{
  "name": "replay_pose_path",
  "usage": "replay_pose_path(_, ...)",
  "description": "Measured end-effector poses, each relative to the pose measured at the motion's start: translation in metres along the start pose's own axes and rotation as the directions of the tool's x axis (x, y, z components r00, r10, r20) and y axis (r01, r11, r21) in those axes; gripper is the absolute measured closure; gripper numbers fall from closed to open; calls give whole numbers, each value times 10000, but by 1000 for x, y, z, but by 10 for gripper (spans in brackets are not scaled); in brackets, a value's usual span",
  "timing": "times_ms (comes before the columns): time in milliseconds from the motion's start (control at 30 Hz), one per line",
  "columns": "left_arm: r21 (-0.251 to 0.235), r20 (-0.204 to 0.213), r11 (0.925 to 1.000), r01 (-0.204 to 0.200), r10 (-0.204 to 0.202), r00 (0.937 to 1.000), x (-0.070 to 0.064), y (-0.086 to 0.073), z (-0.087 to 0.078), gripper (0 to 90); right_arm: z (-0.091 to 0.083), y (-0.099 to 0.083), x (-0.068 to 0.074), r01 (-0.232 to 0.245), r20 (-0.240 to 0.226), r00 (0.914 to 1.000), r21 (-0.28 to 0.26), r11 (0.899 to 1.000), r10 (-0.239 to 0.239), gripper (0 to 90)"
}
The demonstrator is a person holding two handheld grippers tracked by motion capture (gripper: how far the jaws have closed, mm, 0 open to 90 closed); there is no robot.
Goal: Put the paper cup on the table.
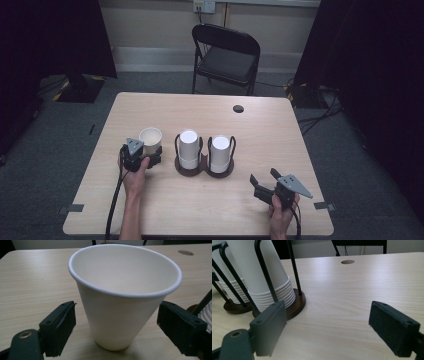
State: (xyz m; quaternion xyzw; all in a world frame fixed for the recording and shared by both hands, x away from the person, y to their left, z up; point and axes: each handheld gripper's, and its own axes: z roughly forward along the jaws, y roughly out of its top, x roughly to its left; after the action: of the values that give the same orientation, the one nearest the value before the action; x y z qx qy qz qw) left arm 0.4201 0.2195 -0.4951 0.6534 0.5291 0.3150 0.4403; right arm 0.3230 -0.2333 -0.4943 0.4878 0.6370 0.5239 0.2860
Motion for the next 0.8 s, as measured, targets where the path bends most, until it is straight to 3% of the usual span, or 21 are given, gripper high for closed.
replay_pose_path(167,-155,16,9999,-63,63,10000,-4,-3,-10,156,0,0,0,-4,25,10000,-25,10000,4,135)
replay_pose_path(267,-469,287,9989,5,9,9996,-5,-5,-15,156,0,0,0,53,-7,10000,4,10000,-53,135)
replay_pose_path(367,-367,405,9993,-75,90,9991,-5,-5,-21,157,0,0,1,57,15,10000,10,10000,-57,135)
replay_pose_path(500,-613,530,9981,17,15,9986,-10,-6,-28,157,0,0,0,22,18,10000,16,10000,-22,135)
replay_pose_path(600,-639,554,9978,-147,183,9983,-13,-6,-33,157,0,0,0,24,14,10000,9,10000,-24,135)
replay_pose_path(800,-1175,1234,9929,-191,336,9918,-26,-3,-52,161,0,0,0,-12,10,10000,0,10000,12,135)
